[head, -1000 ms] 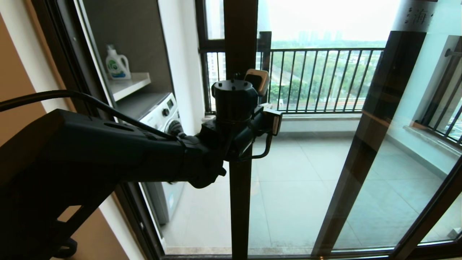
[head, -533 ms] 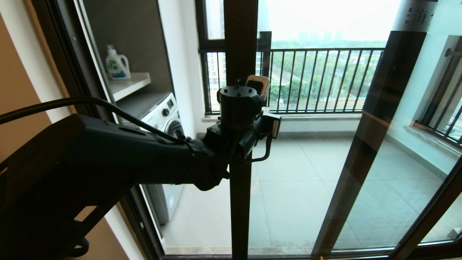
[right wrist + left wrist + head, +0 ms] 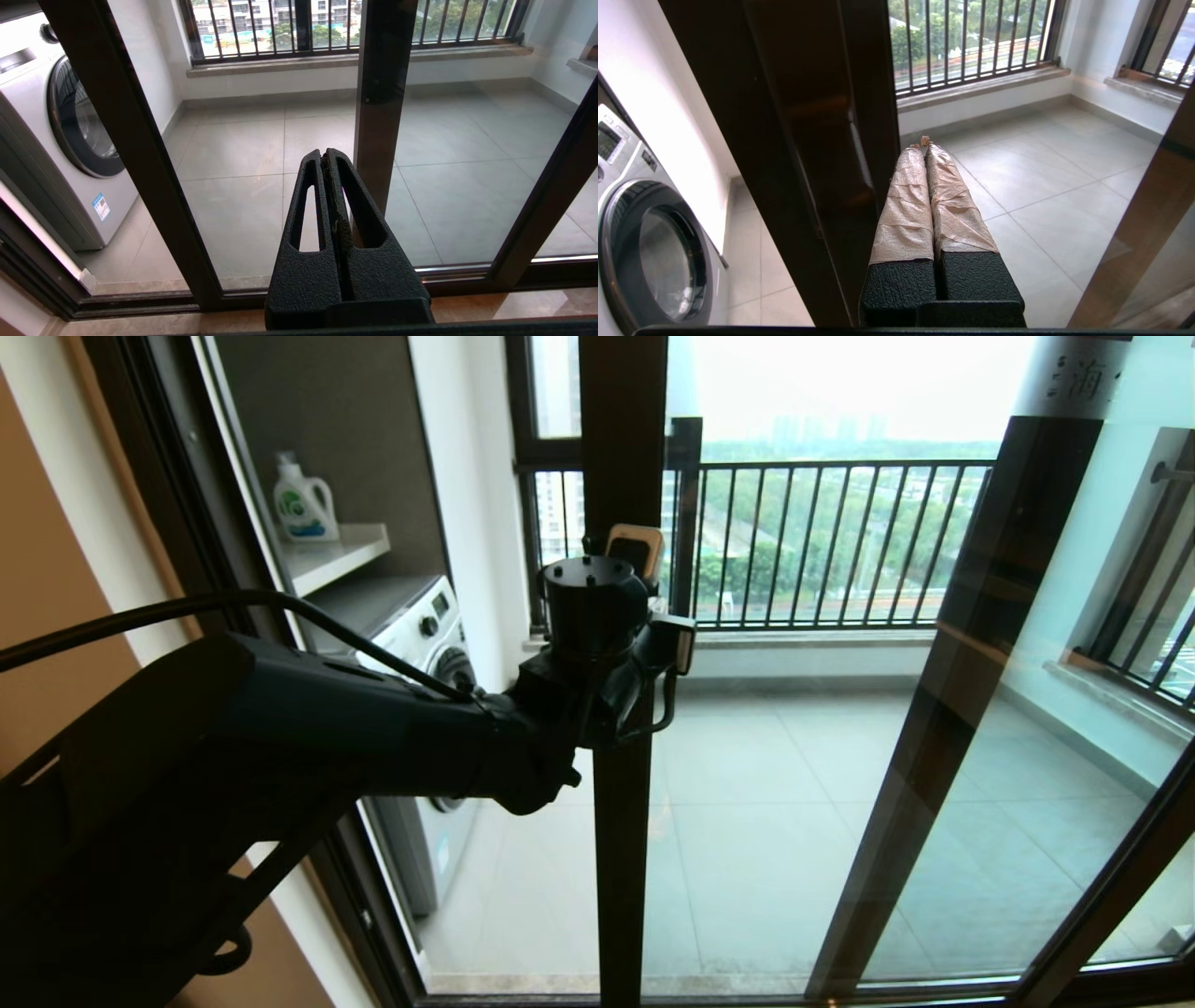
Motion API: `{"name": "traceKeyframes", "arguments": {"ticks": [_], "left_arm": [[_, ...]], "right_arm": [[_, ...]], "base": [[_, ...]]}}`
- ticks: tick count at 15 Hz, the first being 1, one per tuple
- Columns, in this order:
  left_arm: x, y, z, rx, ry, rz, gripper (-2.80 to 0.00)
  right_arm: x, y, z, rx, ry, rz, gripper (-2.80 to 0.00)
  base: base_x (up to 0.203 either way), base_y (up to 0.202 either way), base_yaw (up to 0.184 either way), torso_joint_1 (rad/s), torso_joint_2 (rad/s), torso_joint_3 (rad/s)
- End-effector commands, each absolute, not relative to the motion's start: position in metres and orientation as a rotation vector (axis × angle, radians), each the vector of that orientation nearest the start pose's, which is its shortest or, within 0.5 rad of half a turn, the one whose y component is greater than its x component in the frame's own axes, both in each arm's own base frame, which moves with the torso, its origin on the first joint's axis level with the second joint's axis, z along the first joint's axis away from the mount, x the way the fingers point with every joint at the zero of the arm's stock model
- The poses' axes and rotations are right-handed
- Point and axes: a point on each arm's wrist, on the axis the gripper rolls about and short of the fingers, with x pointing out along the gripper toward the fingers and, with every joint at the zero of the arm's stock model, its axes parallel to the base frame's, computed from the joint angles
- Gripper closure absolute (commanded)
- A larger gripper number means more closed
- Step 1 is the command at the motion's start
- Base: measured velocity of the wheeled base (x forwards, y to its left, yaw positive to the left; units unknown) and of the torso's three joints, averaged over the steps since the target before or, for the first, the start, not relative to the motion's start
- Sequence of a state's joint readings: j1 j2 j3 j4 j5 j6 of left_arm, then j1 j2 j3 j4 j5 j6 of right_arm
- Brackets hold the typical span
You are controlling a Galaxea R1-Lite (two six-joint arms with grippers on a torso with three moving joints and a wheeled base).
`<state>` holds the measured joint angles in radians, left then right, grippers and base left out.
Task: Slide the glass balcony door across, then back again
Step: Close the slid door
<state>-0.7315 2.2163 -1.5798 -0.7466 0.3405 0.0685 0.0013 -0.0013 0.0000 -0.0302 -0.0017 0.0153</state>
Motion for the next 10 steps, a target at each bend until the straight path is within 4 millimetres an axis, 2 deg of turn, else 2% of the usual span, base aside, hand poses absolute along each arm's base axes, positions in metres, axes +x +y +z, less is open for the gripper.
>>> {"name": "traceKeyframes", "arguments": {"ticks": [1, 10], "left_arm": [[0.358, -0.304, 0.201, 0.018, -0.104, -0.372, 0.0], [0.363, -0.293, 0.205, 0.021, -0.109, -0.325, 0.0]], "right_arm": [[-0.022, 0.0, 0.075, 0.015, -0.019, 0.0, 0.0], [-0.022, 0.0, 0.075, 0.015, -0.018, 0.0, 0.0]], "base": [[0.0, 0.0, 0.0, 0.0, 0.0, 0.0], [0.0, 0.0, 0.0, 0.0, 0.0, 0.0]]}}
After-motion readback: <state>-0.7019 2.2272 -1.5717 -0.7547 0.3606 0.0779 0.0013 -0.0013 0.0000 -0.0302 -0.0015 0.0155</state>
